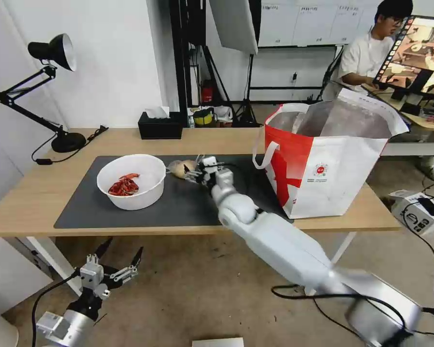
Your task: Pick up the trash from the table and place it into the takeout bag.
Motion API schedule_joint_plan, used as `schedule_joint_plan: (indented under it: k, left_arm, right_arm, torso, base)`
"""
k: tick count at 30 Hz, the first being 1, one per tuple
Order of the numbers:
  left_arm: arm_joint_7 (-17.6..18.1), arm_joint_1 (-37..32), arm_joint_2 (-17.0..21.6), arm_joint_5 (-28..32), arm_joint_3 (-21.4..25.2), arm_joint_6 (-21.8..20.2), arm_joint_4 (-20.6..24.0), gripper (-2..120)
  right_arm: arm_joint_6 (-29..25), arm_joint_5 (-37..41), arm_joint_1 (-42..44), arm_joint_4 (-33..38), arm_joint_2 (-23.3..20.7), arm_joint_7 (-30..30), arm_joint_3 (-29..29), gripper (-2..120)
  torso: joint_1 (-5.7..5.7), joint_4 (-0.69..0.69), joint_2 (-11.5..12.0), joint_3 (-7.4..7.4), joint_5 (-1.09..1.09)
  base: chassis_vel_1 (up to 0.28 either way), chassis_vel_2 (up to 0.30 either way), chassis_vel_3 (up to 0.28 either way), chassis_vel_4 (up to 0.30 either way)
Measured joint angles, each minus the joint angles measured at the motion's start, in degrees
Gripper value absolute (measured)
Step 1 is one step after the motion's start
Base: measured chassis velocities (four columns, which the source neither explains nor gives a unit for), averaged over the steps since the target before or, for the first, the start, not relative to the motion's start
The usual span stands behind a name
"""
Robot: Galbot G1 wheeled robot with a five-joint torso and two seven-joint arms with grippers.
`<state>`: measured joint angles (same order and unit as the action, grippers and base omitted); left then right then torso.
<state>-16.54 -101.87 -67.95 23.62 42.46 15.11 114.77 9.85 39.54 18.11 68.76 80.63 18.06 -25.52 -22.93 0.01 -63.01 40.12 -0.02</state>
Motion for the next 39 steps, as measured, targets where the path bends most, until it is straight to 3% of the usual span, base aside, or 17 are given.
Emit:
schedule_joint_plan:
  k: [3,9,19,29,33,39]
  left_arm:
    - [0.1,0.1,0.3,0.3,0.4,0.0,0.0,100]
    - [0.1,0.1,0.3,0.5,0.7,0.0,0.1,100]
    - [0.0,0.4,-0.3,0.4,0.3,0.7,-0.4,100]
    - [0.0,-0.1,-0.5,0.3,0.4,0.8,-0.1,100]
    - [0.0,-0.3,-0.6,0.2,0.5,0.8,0.3,100]
    - [0.0,-1.1,-0.9,0.0,0.8,0.8,0.7,100]
  right_arm:
    - [1.2,0.1,-2.3,-5.2,3.5,-1.5,0.0,100]
    - [2.1,-0.7,-4.0,-10.1,6.2,-2.5,0.5,100]
    - [4.5,-2.5,-6.3,-16.8,8.2,-6.3,0.7,100]
    - [7.9,-3.2,-6.4,-18.6,9.2,-7.7,0.6,100]
    - [8.5,-3.2,-6.4,-19.2,9.4,-7.7,0.8,96]
    - [8.4,-3.2,-6.2,-18.8,8.8,-7.8,0.9,75]
  torso:
    - [0.00,0.00,0.0,-0.01,0.00]
    - [0.00,0.01,0.0,-0.01,0.00]
    - [0.01,-0.01,0.0,-0.01,0.01]
    - [0.01,-0.01,0.0,-0.01,0.01]
    - [0.01,-0.01,0.0,-0.01,0.02]
    - [0.01,0.00,0.0,-0.01,0.02]
  base:
    - [0.000,0.000,0.000,0.000]
    - [0.000,0.000,0.000,0.000]
    - [0.000,0.000,0.000,0.000]
    - [0.000,0.000,0.000,0.000]
    - [0.000,0.000,0.000,0.000]
    - [0.000,0.000,0.000,0.000]
